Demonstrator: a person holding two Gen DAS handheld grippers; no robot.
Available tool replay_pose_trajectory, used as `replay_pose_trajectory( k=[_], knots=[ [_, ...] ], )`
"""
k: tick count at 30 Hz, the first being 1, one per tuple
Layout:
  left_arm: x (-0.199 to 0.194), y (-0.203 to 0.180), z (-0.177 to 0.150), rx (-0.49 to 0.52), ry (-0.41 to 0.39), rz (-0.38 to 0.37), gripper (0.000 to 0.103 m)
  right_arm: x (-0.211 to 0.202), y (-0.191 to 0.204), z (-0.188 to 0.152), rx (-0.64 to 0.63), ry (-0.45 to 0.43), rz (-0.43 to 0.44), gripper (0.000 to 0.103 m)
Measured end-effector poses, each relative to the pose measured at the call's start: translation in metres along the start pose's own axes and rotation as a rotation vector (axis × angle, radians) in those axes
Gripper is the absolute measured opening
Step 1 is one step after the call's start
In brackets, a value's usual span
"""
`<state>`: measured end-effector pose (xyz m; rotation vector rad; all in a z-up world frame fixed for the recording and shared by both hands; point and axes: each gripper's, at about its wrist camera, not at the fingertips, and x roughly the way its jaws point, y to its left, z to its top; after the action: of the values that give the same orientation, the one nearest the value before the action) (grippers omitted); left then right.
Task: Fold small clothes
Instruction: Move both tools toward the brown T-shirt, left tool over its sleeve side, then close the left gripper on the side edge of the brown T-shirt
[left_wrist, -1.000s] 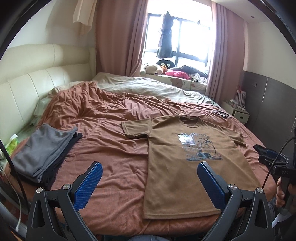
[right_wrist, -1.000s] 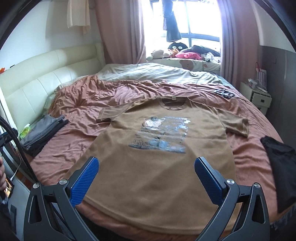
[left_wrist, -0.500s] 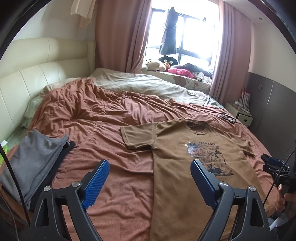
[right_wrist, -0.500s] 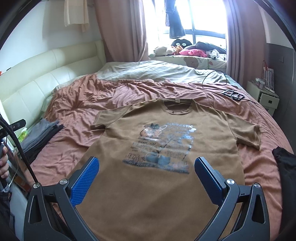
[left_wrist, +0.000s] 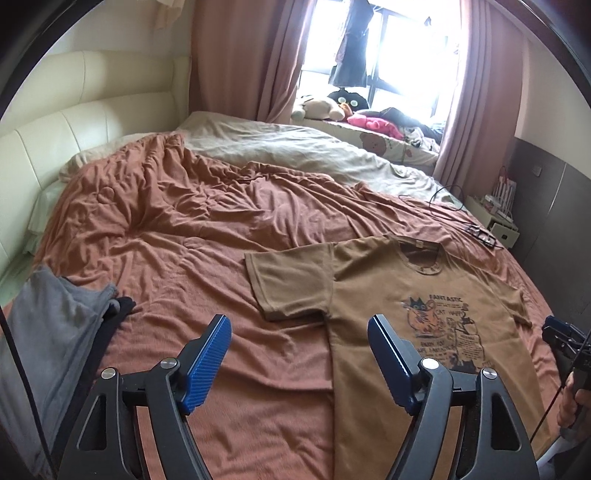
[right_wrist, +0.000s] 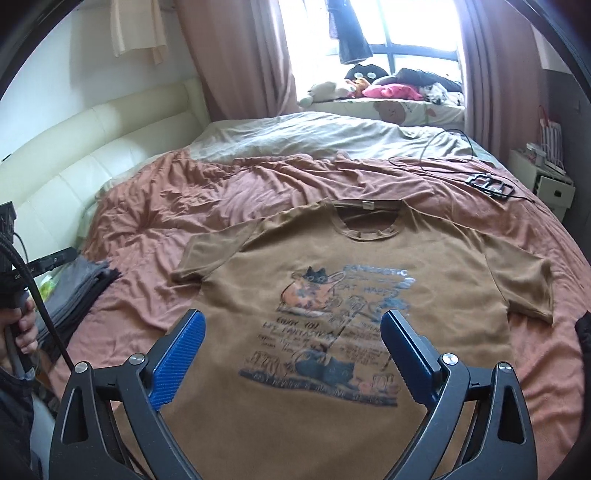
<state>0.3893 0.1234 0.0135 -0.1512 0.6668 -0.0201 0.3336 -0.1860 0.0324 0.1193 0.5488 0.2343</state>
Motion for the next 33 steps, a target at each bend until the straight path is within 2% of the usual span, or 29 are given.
replay_pose_trajectory(
  k=[2, 3, 7, 10, 13, 20, 22, 27, 33],
  knots=[
    [0.013, 0.007, 0.006, -0.014, 0.018, 0.025, 0.077, 0.012, -0.004, 0.006, 0.017, 0.012, -0.001, 0.093],
    [0.023, 0.012, 0.01, -0.03, 0.029, 0.014, 0.075, 0.019, -0.006, 0.009, 0.031, 0.021, 0.006, 0.091],
    [0.051, 0.023, 0.021, -0.055, 0.058, 0.01, 0.071, 0.048, -0.009, 0.021, 0.057, 0.059, 0.029, 0.079],
    [0.073, 0.027, 0.028, -0.058, 0.072, -0.041, 0.067, 0.071, -0.011, 0.031, 0.073, 0.087, 0.047, 0.074],
    [0.098, 0.029, 0.036, -0.039, 0.093, -0.032, 0.067, 0.092, -0.01, 0.04, 0.075, 0.106, 0.02, 0.068],
    [0.15, 0.041, 0.049, -0.059, 0.165, -0.07, 0.065, 0.142, -0.005, 0.056, 0.099, 0.159, 0.044, 0.055],
    [0.162, 0.044, 0.052, -0.072, 0.179, -0.069, 0.06, 0.157, -0.002, 0.061, 0.106, 0.171, 0.065, 0.051],
    [0.202, 0.052, 0.052, -0.081, 0.233, -0.055, 0.056, 0.198, 0.002, 0.071, 0.14, 0.215, 0.107, 0.04],
    [0.248, 0.063, 0.046, -0.101, 0.306, -0.042, 0.042, 0.248, 0.015, 0.083, 0.18, 0.266, 0.174, 0.032]
  ],
)
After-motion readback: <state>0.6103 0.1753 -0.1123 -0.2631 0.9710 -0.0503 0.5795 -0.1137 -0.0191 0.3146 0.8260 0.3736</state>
